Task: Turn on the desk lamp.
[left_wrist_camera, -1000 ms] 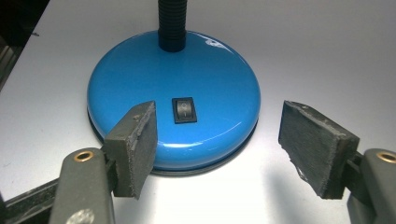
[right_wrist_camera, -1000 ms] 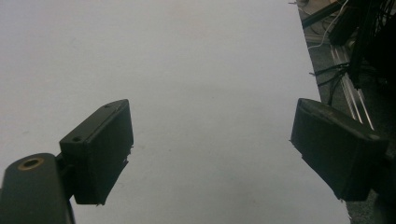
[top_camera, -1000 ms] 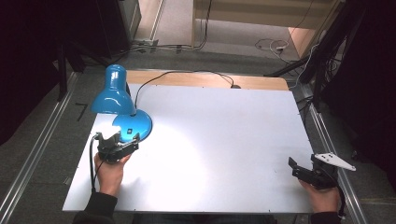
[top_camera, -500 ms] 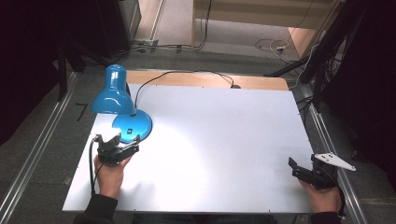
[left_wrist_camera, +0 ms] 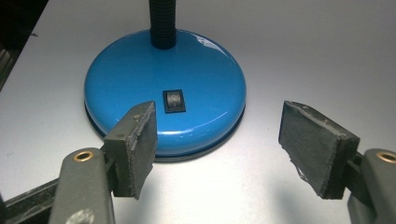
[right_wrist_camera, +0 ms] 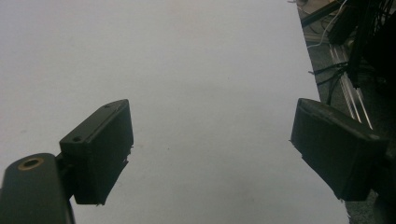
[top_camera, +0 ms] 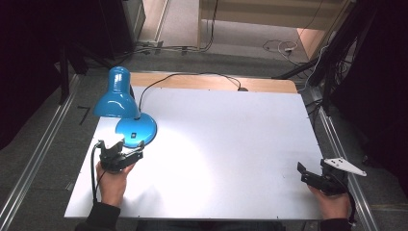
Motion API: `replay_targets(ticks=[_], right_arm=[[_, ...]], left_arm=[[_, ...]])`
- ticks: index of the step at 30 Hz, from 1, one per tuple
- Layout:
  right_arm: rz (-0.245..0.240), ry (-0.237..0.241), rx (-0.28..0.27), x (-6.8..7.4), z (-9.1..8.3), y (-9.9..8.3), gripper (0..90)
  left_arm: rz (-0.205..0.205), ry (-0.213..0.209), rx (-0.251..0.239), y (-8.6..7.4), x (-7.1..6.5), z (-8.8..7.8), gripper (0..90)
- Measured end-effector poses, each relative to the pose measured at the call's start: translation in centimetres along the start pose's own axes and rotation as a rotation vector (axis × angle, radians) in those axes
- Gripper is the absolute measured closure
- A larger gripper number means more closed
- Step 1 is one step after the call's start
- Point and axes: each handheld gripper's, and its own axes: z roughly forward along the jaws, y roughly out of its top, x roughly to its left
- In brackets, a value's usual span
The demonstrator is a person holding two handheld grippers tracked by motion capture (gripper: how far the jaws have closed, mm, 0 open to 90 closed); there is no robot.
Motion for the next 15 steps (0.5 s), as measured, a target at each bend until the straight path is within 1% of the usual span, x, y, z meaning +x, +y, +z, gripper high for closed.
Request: replay_targets(ticks=[15], right_arm=[[0.002, -0.001, 0.002, 0.01, -0.01, -0.01, 11.5]], left_arm=[[0.007, -0.011, -0.001, -0.39, -0.36, -0.91, 29.1]])
